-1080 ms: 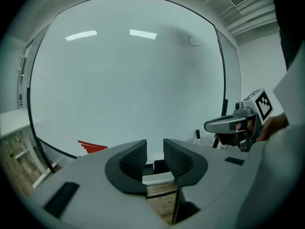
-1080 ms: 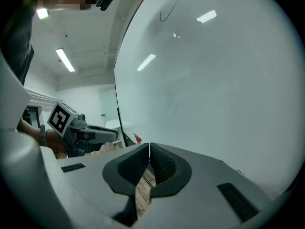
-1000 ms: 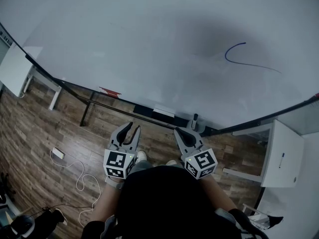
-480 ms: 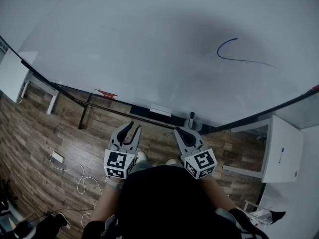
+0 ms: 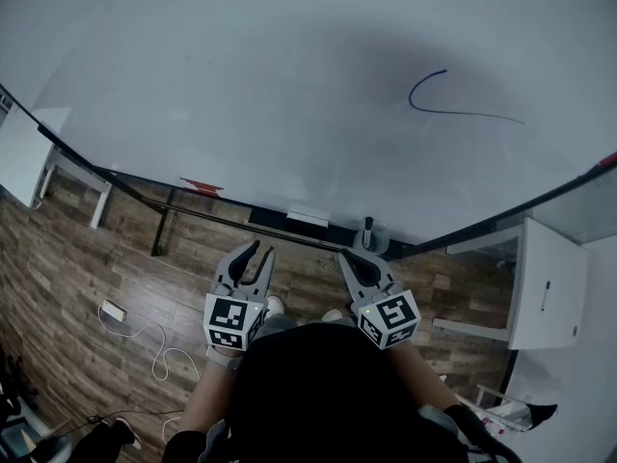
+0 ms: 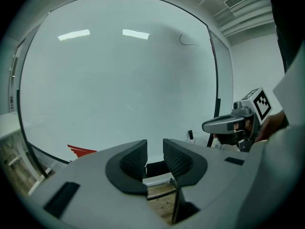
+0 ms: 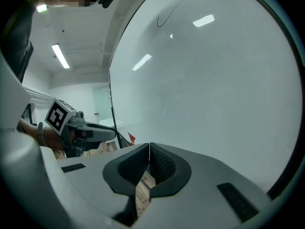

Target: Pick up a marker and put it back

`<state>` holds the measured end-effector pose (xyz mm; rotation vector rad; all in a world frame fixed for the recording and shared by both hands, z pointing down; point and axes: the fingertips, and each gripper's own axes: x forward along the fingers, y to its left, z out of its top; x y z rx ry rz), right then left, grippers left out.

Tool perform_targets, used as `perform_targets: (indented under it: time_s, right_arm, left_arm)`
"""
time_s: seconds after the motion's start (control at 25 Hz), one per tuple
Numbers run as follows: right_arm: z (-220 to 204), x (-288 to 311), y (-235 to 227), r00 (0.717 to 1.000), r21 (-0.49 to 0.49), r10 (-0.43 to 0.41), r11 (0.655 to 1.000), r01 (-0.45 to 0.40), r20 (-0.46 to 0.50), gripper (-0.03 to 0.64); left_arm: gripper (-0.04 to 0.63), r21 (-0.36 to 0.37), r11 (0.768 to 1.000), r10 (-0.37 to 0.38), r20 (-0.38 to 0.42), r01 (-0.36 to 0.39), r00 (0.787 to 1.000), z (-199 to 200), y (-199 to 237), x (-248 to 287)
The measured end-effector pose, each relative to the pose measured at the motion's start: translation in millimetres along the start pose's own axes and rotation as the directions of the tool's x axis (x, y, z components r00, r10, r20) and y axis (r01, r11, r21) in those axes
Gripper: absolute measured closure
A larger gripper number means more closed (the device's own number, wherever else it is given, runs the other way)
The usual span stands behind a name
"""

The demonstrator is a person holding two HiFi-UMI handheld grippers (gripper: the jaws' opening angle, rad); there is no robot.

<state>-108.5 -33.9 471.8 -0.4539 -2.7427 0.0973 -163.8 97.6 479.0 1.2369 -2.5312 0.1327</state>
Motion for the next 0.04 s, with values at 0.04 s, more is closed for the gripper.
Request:
perform_targets:
  time_s: [0.04]
  right_arm:
    - [-0.2,-0.5,-0.1,1.0,0.0,-0.001,1.0,0.001,-0.001,0.588]
  left_arm:
    - [0.48,0.001,1.0,0.0,-0.001,0.0,1.0,0.0,-0.2,-0.2]
